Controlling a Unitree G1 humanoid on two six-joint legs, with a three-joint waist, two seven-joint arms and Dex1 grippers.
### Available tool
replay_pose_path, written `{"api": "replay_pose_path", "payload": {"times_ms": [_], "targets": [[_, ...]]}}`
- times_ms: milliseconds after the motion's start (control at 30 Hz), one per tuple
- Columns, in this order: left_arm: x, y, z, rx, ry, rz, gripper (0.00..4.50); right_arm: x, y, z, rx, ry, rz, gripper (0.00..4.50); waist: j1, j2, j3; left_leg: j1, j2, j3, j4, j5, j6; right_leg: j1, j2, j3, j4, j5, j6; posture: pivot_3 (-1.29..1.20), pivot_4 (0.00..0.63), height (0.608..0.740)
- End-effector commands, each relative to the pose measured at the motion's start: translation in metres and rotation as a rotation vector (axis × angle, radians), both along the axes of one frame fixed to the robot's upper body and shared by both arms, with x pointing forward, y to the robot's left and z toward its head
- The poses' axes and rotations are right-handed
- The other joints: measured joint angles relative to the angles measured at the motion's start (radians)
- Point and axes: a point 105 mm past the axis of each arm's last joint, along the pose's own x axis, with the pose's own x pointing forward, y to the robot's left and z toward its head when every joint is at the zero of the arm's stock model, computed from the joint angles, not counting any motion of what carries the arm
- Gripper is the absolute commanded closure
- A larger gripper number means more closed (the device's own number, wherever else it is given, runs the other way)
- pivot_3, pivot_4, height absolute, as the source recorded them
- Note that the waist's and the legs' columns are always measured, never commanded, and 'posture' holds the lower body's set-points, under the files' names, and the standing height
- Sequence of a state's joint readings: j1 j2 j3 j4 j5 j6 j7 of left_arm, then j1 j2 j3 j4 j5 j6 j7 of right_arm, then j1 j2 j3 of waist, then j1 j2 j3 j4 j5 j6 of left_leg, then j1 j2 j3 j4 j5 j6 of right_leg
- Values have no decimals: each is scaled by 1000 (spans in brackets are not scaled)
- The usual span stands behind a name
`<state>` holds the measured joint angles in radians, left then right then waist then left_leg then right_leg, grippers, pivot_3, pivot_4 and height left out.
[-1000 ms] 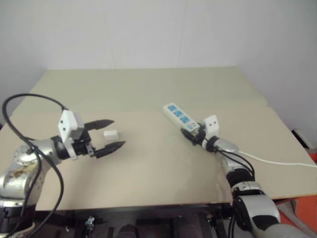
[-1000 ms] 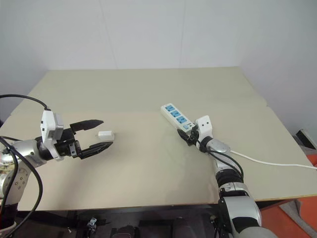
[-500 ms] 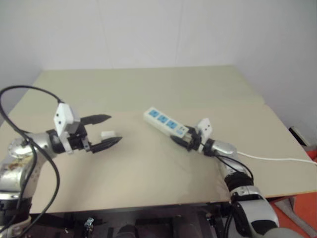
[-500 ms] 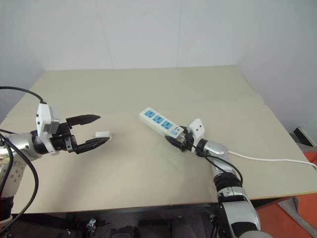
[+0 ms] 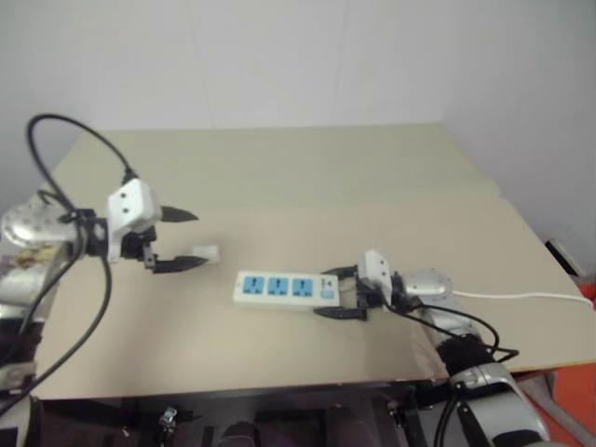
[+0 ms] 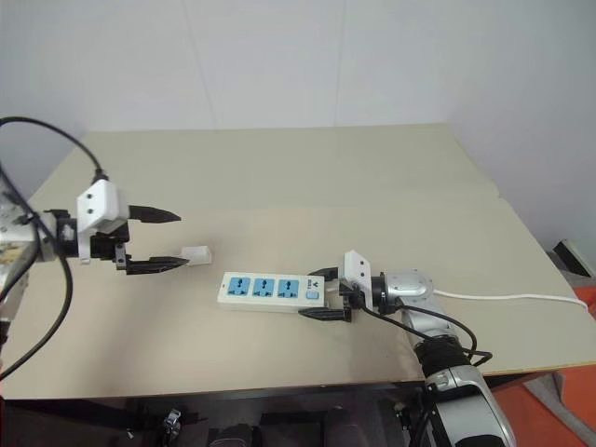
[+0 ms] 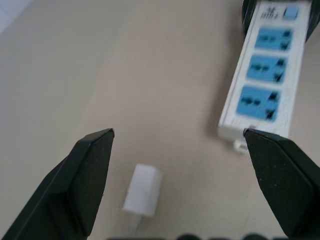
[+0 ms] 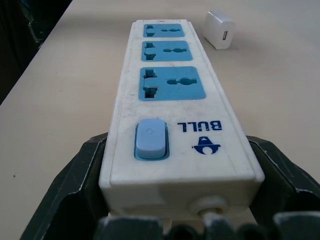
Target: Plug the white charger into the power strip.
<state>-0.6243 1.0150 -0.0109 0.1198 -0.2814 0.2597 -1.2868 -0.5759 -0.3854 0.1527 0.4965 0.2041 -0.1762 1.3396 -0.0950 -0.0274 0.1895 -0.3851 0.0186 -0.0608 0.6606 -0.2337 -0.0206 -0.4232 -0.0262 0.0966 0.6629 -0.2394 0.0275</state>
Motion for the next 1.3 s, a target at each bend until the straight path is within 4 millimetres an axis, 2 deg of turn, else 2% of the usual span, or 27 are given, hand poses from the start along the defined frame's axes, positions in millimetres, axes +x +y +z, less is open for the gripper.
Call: {"api": "replay_pose_path", "payload": {"times_ms": [33,133,267,467,667,767,900,1000,1300], "targets": [[17,2,1,147,-9,29,0,6,4,12,24,-52,2,1076,0,0,0,0,0,0,0,0,0,0,0,0,0,0,0,0,150,740],[38,0,1,264,13,17,0,8,5,12,25,-47,-5,1076,1,0,0,-1,-1,0,0,0,0,0,0,0,0,0,0,0,150,740],[56,-3,-2,442,77,-63,0,12,4,12,18,-42,-23,1076,2,0,0,-2,-1,0,1,0,0,-1,0,0,0,0,0,0,150,740],[76,-7,-26,693,175,-82,0,18,-1,24,74,-53,-102,1076,-2,0,0,-3,-2,0,1,0,0,-2,0,1,0,0,0,0,150,740],[82,-22,-48,784,210,-112,0,14,-3,24,79,-56,-120,1076,0,-1,1,-5,-2,-1,1,0,0,-3,-1,1,0,0,1,0,150,740],[89,-35,-57,759,190,-86,0,10,-3,25,91,-56,-128,1076,1,-1,1,-5,-2,-1,1,0,0,-3,-1,1,0,0,1,0,150,740],[88,-38,-67,762,213,-91,0,8,-4,25,94,-53,-144,1076,-1,-2,1,-4,-3,-1,2,0,0,-2,-2,1,1,0,2,0,150,740],[85,-40,-76,772,240,-107,584,8,-5,25,100,-53,-160,1076,1,-2,1,-4,-3,-1,2,0,0,-2,-1,1,1,0,2,0,150,740],[81,-37,-79,786,272,-125,3428,7,-5,22,93,-49,-179,1076,3,-2,1,-4,-3,-1,2,0,0,-1,-2,1,1,0,3,0,150,740]]}}
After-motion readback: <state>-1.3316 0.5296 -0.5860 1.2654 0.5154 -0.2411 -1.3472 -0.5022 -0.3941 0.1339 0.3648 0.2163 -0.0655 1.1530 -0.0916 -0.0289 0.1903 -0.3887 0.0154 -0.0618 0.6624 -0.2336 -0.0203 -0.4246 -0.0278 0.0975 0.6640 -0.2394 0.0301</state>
